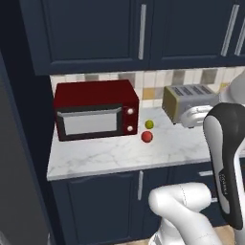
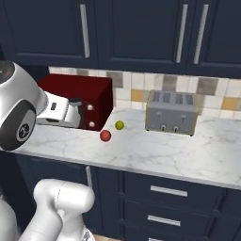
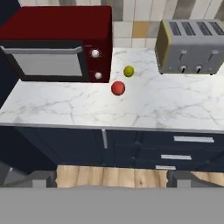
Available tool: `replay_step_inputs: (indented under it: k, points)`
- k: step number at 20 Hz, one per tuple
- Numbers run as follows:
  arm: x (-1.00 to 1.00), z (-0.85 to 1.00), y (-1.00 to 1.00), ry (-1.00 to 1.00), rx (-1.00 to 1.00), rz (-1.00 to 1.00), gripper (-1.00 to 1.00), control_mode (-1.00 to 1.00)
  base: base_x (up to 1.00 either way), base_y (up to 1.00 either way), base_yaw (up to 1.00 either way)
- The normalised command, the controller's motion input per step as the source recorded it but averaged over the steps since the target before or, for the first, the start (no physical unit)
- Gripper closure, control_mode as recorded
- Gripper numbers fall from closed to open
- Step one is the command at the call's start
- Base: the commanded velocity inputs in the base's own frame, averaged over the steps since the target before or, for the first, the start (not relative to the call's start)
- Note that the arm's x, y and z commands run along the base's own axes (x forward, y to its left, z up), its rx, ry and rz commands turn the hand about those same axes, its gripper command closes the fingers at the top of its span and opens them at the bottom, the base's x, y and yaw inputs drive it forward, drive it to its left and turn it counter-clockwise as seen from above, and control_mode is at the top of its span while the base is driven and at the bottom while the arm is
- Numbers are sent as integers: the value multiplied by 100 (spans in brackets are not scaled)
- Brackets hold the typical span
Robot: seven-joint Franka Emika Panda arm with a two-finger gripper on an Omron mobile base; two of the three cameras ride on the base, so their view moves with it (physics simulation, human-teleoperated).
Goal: Place the liquor on the top shelf of the fridge to keep it out of children's reach, and place the onion and pear on lower shelves for easy access.
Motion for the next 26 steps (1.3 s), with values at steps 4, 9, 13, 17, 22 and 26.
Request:
replay_step_inputs:
  k: [4, 9, 13, 17, 22, 26]
  points:
    - [0, 0, 0, 0, 0, 0, -100, 100, 42, -7, 19]
    - [0, 0, 0, 0, 0, 0, -100, 100, 39, -2, 16]
    - [0, 0, 0, 0, 0, 0, -100, 100, 38, 0, 13]
    - [6, -15, 0, -1, 0, 1, -100, -100, 22, 0, 8]
    - [15, -78, -19, -1, 0, 0, -100, -100, 0, 0, 0]
    - [30, -79, -26, 0, 0, 0, -100, -100, 0, 0, 0]
